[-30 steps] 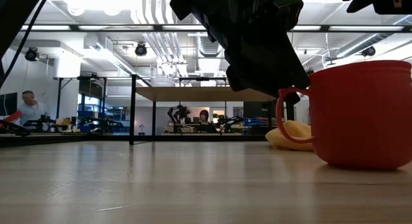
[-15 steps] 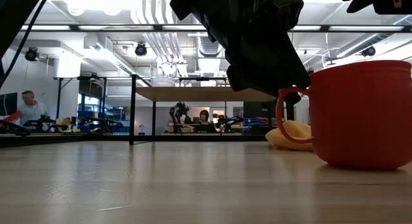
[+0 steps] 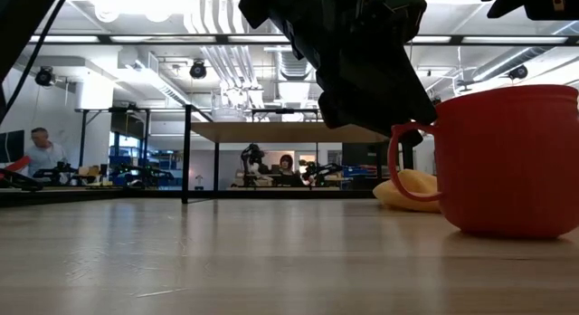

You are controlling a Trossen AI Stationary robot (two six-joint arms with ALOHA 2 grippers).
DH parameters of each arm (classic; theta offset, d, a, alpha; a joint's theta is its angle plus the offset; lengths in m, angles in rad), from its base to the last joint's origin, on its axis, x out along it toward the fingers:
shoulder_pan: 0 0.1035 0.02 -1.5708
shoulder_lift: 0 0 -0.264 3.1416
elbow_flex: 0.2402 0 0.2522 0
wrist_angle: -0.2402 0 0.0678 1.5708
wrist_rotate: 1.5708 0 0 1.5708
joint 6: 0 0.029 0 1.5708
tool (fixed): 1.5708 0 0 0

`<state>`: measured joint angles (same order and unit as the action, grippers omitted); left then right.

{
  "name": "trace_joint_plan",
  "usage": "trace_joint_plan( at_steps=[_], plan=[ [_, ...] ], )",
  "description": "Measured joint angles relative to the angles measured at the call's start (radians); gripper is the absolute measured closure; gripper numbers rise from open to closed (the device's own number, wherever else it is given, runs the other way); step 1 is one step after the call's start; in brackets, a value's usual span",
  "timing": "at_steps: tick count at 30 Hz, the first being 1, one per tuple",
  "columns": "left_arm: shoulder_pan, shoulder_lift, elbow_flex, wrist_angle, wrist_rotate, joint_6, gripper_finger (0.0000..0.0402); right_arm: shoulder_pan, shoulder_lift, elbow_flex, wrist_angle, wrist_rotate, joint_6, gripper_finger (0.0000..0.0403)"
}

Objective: Stack small to large cups/mugs on shelf
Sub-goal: Put the red mug on the shelf

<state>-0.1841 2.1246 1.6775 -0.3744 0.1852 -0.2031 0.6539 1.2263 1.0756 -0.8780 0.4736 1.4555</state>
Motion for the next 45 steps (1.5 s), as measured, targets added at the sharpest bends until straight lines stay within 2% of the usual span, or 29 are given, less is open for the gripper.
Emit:
trace_joint_plan(
  at_steps=[15, 19, 25, 31, 34, 39, 45],
  plan=[
    [-0.003, 0.025, 0.003, 0.009, -0.016, -0.002, 0.0233, 0.000, 0.000, 0.000, -0.002, 0.000, 0.000, 0.0323],
    [-0.003, 0.024, 0.002, -0.003, -0.016, -0.002, 0.0268, 0.000, 0.000, 0.000, -0.003, 0.000, 0.000, 0.0323],
    [-0.003, 0.024, 0.002, -0.002, -0.019, -0.003, 0.0368, 0.000, 0.000, 0.000, -0.003, 0.001, -0.014, 0.0322],
    [0.001, 0.021, 0.014, -0.012, -0.020, 0.000, 0.0375, 0.000, 0.000, 0.000, -0.004, 0.001, -0.017, 0.0322],
    [0.012, 0.004, 0.040, -0.087, -0.030, 0.024, 0.0375, 0.000, 0.000, 0.000, -0.004, 0.001, -0.018, 0.0321],
    [0.047, -0.075, 0.085, -0.257, -0.109, 0.120, 0.0375, 0.000, 0.000, 0.000, -0.006, 0.004, -0.042, 0.0325],
    [0.136, -0.206, 0.126, -0.397, -0.126, 0.137, 0.0375, 0.000, 0.000, 0.000, -0.008, 0.075, -0.072, 0.0321]
  ],
)
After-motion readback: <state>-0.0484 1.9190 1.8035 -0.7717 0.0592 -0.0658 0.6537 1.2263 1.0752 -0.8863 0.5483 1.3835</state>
